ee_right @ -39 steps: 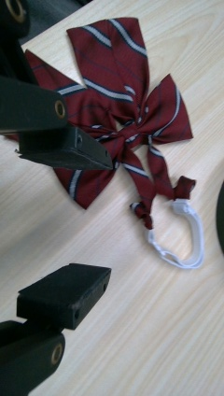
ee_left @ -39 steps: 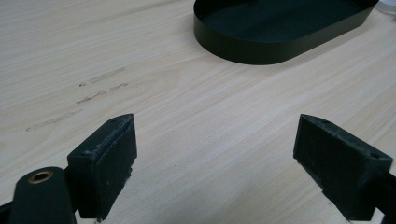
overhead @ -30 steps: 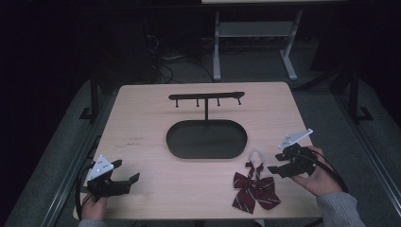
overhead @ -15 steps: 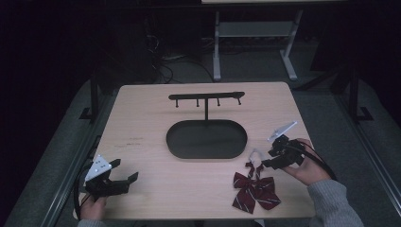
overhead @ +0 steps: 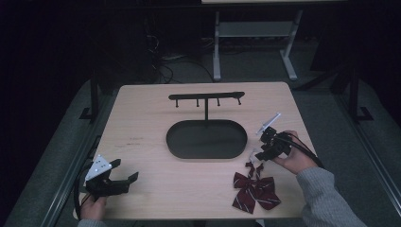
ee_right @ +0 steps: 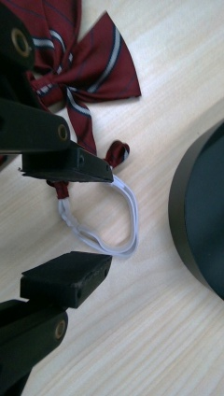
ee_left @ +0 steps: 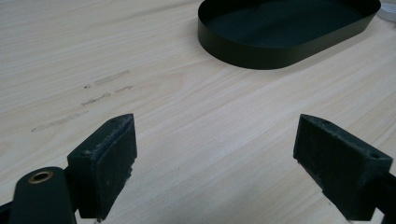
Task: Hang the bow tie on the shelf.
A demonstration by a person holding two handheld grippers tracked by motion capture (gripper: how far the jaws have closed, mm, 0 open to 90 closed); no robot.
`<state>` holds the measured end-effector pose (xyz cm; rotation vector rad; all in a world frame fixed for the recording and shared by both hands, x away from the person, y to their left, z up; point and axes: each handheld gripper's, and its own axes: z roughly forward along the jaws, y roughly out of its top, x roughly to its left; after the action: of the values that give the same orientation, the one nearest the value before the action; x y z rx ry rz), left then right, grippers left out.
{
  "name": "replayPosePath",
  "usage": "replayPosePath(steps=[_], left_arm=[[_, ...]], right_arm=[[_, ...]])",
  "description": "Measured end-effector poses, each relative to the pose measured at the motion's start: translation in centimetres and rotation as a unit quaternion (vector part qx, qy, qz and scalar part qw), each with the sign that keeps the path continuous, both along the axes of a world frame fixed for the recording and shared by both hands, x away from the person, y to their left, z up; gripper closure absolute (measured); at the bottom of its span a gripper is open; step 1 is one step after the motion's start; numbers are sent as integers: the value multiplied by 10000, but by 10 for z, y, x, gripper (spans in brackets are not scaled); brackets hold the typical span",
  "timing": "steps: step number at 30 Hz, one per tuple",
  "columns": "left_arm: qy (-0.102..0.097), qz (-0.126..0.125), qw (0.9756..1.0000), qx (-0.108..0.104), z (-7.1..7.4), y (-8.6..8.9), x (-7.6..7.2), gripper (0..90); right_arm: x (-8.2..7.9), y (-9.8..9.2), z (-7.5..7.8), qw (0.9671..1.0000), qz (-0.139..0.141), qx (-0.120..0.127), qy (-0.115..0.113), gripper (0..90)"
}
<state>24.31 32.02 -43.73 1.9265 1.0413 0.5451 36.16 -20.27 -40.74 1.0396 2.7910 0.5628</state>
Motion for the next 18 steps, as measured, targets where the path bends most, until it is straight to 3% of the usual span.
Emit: replayPosePath(steps=[5,10,18], left_arm=[[-13,14,10000,-21,0,0,0,130],[-12,26,10000,-49,0,1,0,130],[-24,13,10000,-16,1,1,0,130]], right_arm=[[6,2,-4,9999,-16,-65,86,538],[13,4,-12,9994,-112,-279,149,553],[23,5,-22,9981,-317,-461,250,628]])
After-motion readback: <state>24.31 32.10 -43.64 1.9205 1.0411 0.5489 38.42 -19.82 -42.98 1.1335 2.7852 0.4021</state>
